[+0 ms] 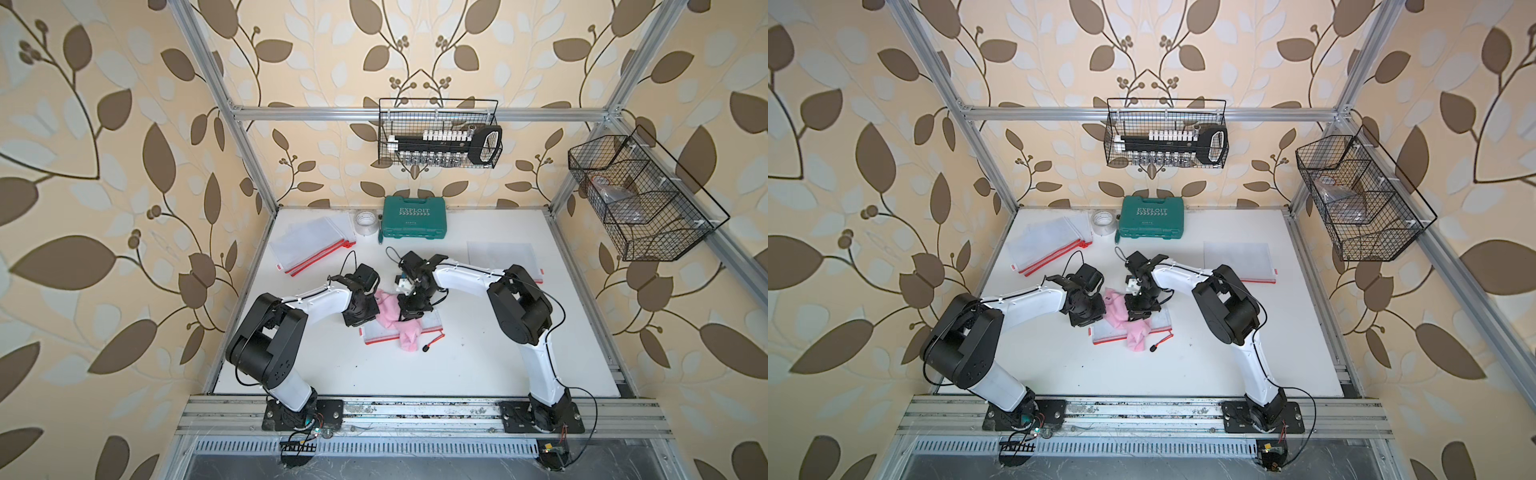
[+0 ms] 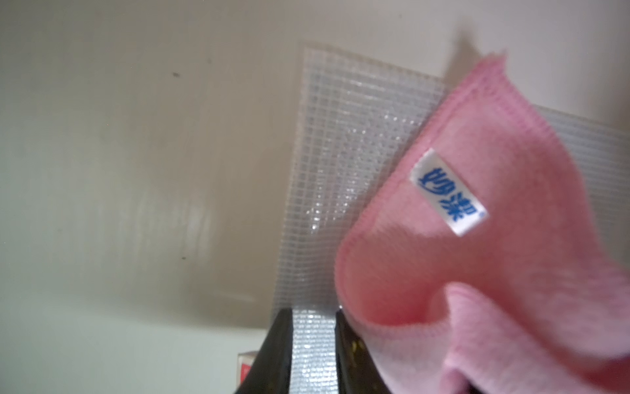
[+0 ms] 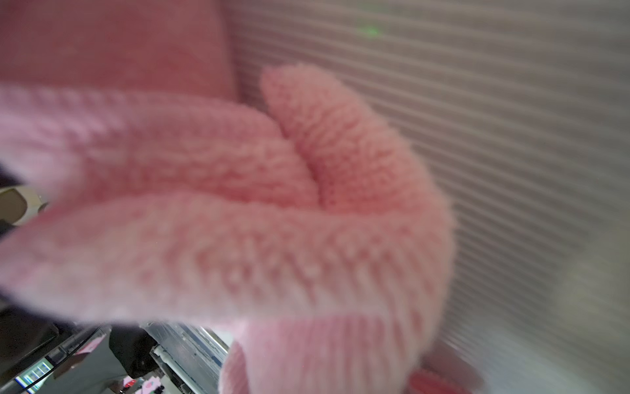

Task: Wipe the document bag
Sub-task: Wipe the dirt from the document bag, then move the document bag to the center of the board.

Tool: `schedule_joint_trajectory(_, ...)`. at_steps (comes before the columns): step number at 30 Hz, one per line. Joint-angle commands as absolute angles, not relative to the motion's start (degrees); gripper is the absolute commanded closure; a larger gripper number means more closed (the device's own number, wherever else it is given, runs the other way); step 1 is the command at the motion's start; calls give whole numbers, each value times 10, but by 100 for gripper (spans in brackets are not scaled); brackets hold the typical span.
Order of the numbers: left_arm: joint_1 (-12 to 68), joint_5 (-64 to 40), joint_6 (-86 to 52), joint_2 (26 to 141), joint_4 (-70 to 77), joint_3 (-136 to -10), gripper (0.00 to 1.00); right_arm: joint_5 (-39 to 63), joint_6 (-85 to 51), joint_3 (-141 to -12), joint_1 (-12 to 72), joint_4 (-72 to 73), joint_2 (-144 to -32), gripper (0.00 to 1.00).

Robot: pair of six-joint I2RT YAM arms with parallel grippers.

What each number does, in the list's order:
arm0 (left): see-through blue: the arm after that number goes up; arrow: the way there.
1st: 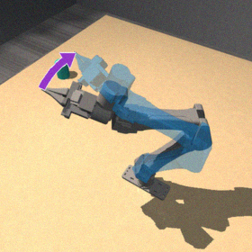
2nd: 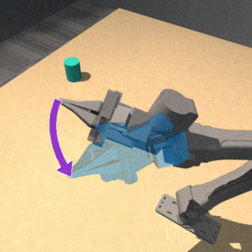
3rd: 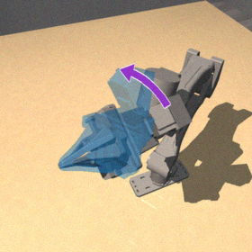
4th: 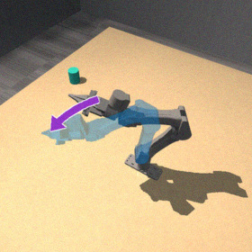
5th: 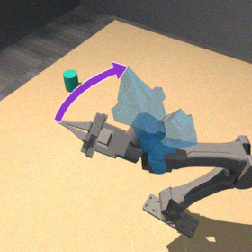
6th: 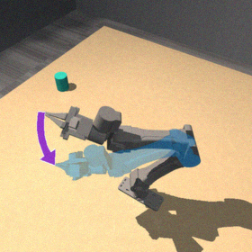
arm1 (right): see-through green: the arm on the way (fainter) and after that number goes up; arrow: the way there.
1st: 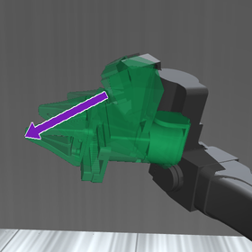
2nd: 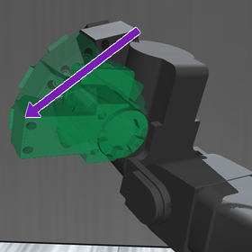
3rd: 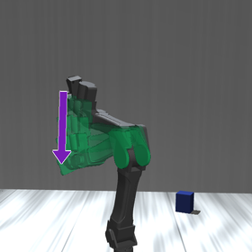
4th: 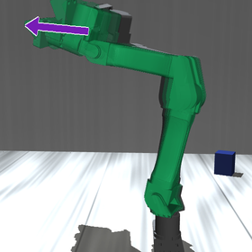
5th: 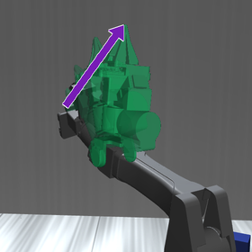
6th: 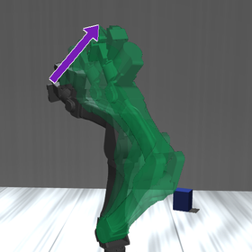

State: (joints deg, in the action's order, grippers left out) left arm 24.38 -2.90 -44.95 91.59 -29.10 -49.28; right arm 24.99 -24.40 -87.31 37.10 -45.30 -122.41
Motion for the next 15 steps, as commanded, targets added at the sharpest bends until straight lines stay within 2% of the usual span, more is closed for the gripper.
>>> schedule_joint_trajectory(1, 214, 14, -438, 917, -340, -464, 74, 87, -225, -833, 314, -528, -1173, 100)
schedule_joint_trajectory(3, 201, 16, -433, 913, -340, -462, 75, 11, -203, -820, 289, -556, -1144, 100)
schedule_joint_trajectory(6, 182, 15, -423, 912, -338, -465, 75, -27, -179, -822, 284, -590, -1106, 100)
schedule_joint_trajectory(15, 121, 38, -415, 838, -352, -460, 73, 41, -213, -709, 314, -572, -1005, 100)
